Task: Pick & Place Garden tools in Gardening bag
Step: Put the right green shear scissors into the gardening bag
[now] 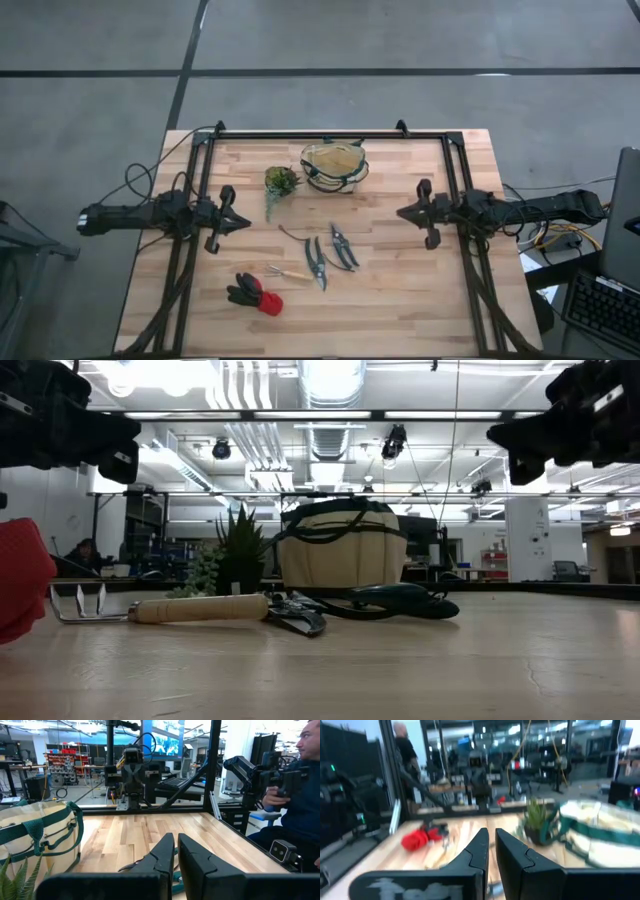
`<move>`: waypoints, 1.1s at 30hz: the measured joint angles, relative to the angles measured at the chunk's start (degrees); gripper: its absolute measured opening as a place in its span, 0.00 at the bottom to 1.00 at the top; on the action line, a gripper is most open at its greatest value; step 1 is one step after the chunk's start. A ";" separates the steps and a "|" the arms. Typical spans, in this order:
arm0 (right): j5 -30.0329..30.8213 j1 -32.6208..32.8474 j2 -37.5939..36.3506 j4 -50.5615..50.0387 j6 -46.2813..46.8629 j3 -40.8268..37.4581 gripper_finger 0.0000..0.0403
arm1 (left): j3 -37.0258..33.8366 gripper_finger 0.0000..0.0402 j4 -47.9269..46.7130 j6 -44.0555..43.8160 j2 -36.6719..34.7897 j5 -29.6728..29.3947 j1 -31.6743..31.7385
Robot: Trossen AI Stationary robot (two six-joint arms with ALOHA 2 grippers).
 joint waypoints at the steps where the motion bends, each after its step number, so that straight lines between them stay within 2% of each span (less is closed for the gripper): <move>1: 0.00 0.00 -0.05 1.08 0.22 0.00 0.07 | 0.00 0.07 -0.01 0.00 -0.01 0.00 0.01; 8: 0.30 0.00 -0.04 4.80 0.40 0.00 0.07 | 0.00 0.07 -0.01 0.00 0.00 -0.01 0.02; 13: 5.85 -0.04 0.00 4.76 2.10 0.00 0.07 | 0.00 0.07 0.01 0.00 0.01 0.00 -0.01; 24: 6.05 -0.04 0.00 5.49 2.34 0.38 0.07 | 0.00 0.07 0.00 0.00 0.00 0.00 0.01; 28: 5.39 0.02 1.48 5.15 2.49 2.51 0.12 | 0.00 0.07 -0.02 0.00 0.00 0.00 0.00; 33: 4.33 0.02 5.71 -0.71 4.77 6.95 0.25 | 0.00 0.07 0.01 0.00 -0.01 0.00 0.02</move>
